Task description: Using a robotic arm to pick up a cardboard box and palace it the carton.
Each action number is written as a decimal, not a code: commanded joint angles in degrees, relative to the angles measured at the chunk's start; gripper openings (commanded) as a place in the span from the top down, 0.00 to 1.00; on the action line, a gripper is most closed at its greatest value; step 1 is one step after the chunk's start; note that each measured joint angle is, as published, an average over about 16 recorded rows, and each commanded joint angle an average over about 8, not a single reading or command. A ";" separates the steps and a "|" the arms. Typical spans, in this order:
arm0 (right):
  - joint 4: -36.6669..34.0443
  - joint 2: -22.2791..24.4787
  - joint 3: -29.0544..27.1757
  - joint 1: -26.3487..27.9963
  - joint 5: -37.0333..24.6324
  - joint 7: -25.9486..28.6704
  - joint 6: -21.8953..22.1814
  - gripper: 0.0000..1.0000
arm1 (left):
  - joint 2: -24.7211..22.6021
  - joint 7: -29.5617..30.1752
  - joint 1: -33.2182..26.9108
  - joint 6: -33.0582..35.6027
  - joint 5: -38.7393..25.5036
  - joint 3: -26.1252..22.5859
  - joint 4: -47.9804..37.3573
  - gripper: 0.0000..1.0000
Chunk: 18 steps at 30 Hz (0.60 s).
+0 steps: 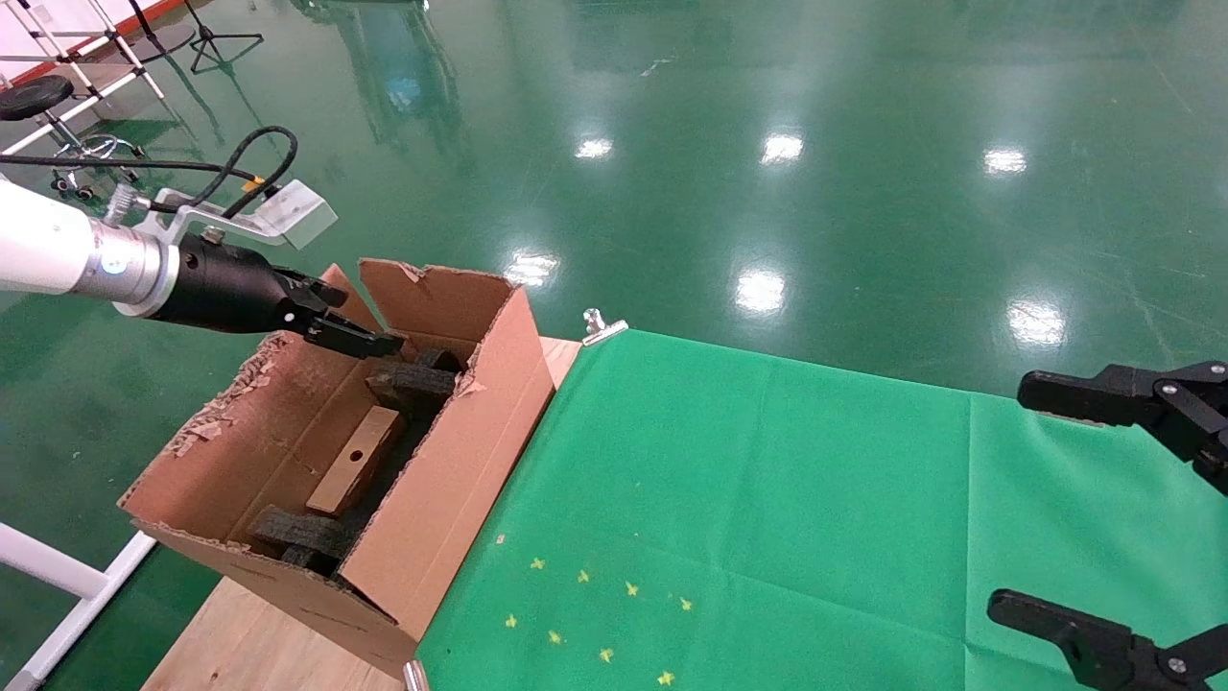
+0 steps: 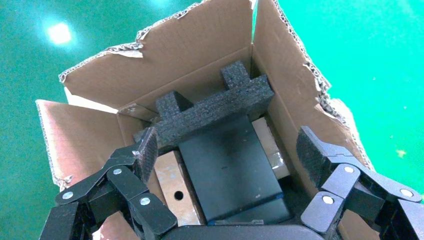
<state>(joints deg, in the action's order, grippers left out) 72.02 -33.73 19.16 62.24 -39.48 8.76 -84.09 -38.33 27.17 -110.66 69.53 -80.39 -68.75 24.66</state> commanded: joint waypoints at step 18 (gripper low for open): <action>-0.01 0.00 0.01 0.00 0.01 -0.01 0.00 0.00 | 0.75 -4.48 13.39 4.08 10.42 14.36 13.00 0.00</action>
<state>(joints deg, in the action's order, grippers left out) 72.01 -33.73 19.17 62.25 -39.47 8.75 -84.09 -37.58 22.69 -97.28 73.61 -69.98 -54.40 37.64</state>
